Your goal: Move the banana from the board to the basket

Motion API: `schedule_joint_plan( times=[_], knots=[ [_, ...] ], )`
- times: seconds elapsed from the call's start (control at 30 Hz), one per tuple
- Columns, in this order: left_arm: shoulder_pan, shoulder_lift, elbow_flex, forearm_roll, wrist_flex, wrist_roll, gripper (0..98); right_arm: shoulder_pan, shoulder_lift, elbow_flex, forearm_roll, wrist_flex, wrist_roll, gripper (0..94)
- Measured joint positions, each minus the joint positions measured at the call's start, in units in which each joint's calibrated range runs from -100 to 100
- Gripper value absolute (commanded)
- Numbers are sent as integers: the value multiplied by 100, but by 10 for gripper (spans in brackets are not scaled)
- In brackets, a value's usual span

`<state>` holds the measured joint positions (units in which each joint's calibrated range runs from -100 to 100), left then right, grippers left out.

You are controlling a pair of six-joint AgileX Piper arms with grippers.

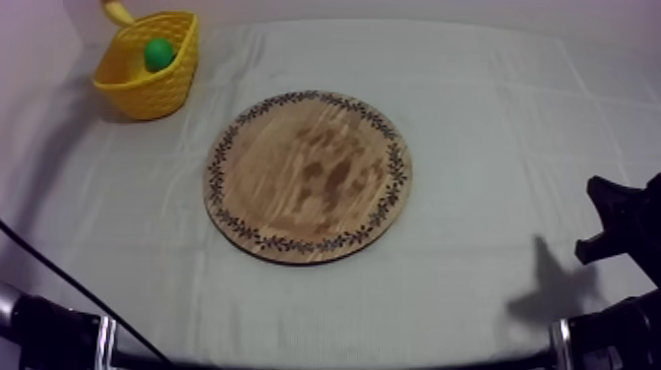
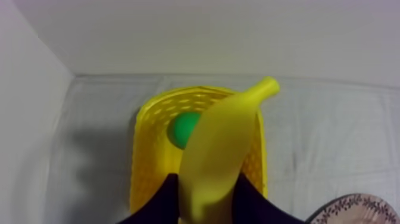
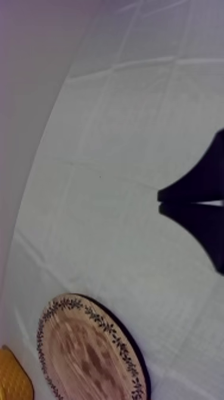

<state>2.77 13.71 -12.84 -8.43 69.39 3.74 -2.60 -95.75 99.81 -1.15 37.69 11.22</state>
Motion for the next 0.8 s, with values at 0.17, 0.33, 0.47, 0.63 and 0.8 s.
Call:
schedule_joint_plan(
  times=[0.17, 0.33, 0.47, 0.63, 0.8],
  knots=[
    [12, 637, -332, -80, -176, 49, 158, 0, 0, 0, 0, 0, 0, 3],
    [4, 1183, -454, -223, -394, 92, 148, 0, 0, 0, 0, -8, 0, 3],
    [-5, 1559, -592, -303, -445, 131, 139, 0, 0, 0, 0, -1, 0, 3],
    [-9, 1965, -842, -337, -500, 145, 119, 0, 0, 0, 0, -1, 0, 3],
    [9, 2300, -1122, -388, -494, 152, 114, 0, 0, 0, 0, -1, 0, 3]
  ],
)
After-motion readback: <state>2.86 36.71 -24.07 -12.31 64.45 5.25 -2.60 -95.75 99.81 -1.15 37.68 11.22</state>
